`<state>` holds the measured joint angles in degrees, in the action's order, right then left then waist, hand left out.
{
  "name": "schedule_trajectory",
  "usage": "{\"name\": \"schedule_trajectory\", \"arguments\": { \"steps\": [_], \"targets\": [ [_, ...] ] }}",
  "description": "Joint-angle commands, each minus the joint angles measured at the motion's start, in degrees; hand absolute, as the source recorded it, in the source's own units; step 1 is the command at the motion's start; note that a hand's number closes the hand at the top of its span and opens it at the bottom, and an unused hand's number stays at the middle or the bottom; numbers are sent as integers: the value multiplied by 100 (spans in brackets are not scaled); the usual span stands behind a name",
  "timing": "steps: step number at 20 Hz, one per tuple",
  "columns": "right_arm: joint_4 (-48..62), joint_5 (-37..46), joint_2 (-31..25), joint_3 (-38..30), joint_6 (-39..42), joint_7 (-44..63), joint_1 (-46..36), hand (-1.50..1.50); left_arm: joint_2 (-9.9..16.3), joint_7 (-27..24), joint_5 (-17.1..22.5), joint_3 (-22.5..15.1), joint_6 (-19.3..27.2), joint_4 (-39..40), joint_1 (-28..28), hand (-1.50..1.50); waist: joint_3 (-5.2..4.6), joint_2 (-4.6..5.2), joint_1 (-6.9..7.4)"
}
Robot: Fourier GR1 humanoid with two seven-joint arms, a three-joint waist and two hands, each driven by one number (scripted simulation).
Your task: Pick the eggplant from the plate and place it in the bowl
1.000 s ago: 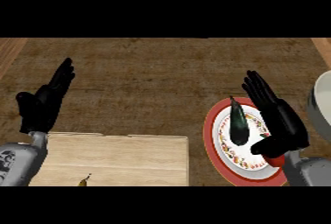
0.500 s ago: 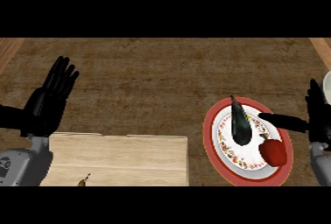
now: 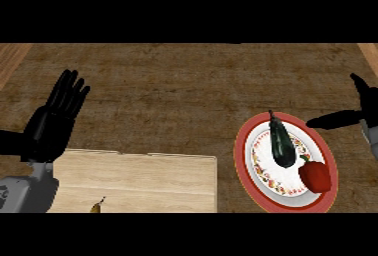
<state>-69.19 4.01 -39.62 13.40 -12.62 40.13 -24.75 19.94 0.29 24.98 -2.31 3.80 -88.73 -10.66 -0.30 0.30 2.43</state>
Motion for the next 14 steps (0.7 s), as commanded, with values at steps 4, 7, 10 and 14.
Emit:
{"name": "schedule_trajectory", "arguments": {
  "steps": [4,7,10,14],
  "targets": [
    [305,-1210,-113,654,3077,1631,-650,-150,26,11,68,1,-153,-13,-78,0,-2,26,142],
    [605,-1819,-35,505,3935,2422,-1480,-150,61,-185,72,71,-320,168,83,0,7,27,117],
    [1024,-2112,245,406,4052,2911,-2158,-150,-74,-122,-6,73,-118,147,-2,0,20,3,-37],
    [1392,-1957,489,642,3768,3105,-2438,-150,-37,-83,23,123,-162,-236,382,0,23,-25,-71]
  ]
}}
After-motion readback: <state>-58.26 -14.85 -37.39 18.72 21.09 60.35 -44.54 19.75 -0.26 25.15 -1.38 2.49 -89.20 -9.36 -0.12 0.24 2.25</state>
